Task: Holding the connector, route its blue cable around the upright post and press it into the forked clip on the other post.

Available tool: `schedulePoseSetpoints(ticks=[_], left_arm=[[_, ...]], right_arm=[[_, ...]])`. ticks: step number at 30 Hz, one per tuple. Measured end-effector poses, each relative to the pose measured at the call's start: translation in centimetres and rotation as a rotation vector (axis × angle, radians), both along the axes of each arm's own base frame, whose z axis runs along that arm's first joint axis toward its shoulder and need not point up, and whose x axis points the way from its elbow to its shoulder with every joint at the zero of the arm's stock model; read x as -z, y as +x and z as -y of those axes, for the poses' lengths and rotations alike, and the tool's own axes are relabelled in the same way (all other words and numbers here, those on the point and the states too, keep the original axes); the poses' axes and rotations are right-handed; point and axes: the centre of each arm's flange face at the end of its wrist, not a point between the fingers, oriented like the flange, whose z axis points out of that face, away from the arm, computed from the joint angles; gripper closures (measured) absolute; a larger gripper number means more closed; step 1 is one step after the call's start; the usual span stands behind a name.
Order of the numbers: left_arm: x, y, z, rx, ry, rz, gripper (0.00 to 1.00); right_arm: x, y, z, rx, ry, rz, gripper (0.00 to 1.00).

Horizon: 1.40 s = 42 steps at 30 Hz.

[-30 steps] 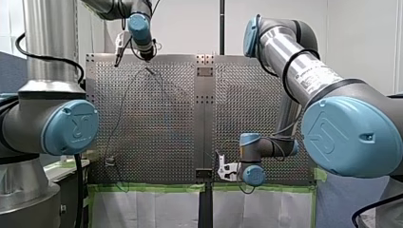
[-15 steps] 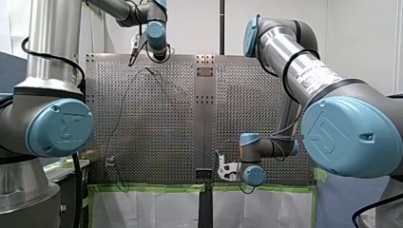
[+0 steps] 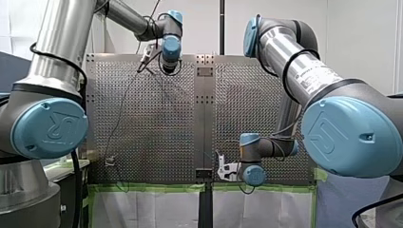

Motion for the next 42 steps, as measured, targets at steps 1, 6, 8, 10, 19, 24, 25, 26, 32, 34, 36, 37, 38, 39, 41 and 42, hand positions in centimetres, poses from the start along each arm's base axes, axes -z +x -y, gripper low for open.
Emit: schedulePoseSetpoints(ticks=[1,6,8,10,19,24,25,26,32,34,36,37,38,39,41,42], left_arm=[[0.5,0.3,0.0,-0.010,0.015,-0.010,0.00],[3.2,1.8,-0.4,-0.066,0.087,-0.049,0.00],[3.7,2.3,-0.7,-0.089,0.105,-0.049,0.00],[3.9,2.7,-1.1,-0.109,0.118,-0.045,0.00],[3.3,4.2,-2.6,-0.196,0.163,0.002,0.00],[3.1,4.7,-2.4,-0.175,0.185,0.026,0.00],[3.1,4.8,-2.3,-0.170,0.188,0.028,0.00],[3.1,4.9,-2.3,-0.166,0.190,0.031,0.00],[3.3,5.5,-2.5,-0.169,0.195,0.031,0.00],[3.7,5.8,-2.5,-0.172,0.200,0.021,0.00],[4.2,6.3,-2.4,-0.173,0.205,0.012,0.00],[4.4,6.5,-2.4,-0.174,0.205,0.010,0.00],[4.6,6.9,-2.3,-0.176,0.203,0.012,0.00],[4.6,7.1,-2.3,-0.177,0.201,0.015,0.00],[4.4,7.5,-2.3,-0.180,0.194,0.025,0.00],[4.3,7.7,-2.3,-0.182,0.192,0.029,0.00]], right_arm=[[0.0,0.0,0.0,0.000,0.000,0.000,1.00],[0.0,0.0,0.0,0.000,0.002,-0.001,1.00],[0.0,0.0,0.0,0.000,0.002,-0.001,1.00],[0.0,0.0,-0.1,-0.001,0.002,-0.001,1.00],[0.0,0.1,-0.2,-0.004,0.002,-0.002,1.00],[0.0,0.2,-0.2,-0.004,0.002,-0.001,1.00],[0.0,0.2,-0.2,-0.005,0.002,-0.001,1.00],[0.0,0.2,-0.2,-0.005,0.002,-0.001,1.00],[0.0,0.2,-0.2,-0.006,0.002,-0.001,1.00],[0.0,0.2,-0.3,-0.006,0.002,-0.002,1.00],[0.0,0.2,-0.3,-0.006,0.003,-0.002,1.00],[0.0,0.2,-0.3,-0.006,0.003,-0.002,1.00],[0.0,0.2,-0.3,-0.006,0.003,-0.003,1.00],[0.0,0.2,-0.3,-0.006,0.003,-0.003,1.00],[0.0,0.2,-0.3,-0.006,0.004,-0.003,1.00],[0.0,0.2,-0.3,-0.006,0.003,-0.003,1.00]])
